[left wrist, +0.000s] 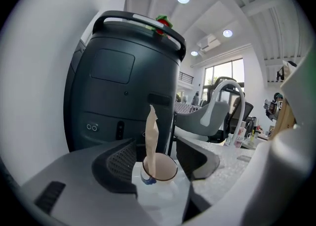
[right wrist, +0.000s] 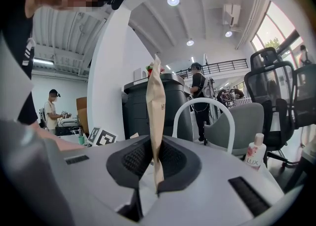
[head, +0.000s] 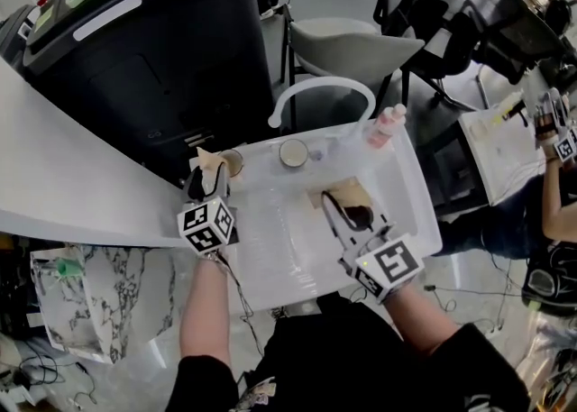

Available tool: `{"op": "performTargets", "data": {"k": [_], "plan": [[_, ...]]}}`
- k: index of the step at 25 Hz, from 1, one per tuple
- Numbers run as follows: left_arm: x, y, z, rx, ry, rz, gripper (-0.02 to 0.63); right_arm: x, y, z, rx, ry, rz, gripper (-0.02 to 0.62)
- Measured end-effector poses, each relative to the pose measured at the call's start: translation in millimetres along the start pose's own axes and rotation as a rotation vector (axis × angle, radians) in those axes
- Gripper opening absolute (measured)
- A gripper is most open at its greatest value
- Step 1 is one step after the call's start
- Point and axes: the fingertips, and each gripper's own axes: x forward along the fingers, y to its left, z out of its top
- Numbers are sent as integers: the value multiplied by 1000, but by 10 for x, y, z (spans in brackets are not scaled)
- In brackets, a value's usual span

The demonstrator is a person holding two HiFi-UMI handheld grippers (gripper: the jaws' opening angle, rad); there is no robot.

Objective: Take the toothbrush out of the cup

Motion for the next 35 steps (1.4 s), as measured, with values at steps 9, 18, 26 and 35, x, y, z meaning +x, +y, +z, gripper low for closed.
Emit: {"op": "performTargets", "data": {"k": [9, 18, 26, 35], "plan": [[266, 125, -146, 5, 34, 23, 210, 112, -142, -130, 21, 31, -3, 29], [297, 177, -105, 18, 12, 53, 60, 103, -214, -146, 39, 30, -16, 29], [152, 61, 144, 48, -46, 23, 52, 97, -132, -53, 45, 1, -12, 29], [-301, -239, 679, 110, -166, -33, 51, 18, -8, 54, 46, -36, -8, 29]]}}
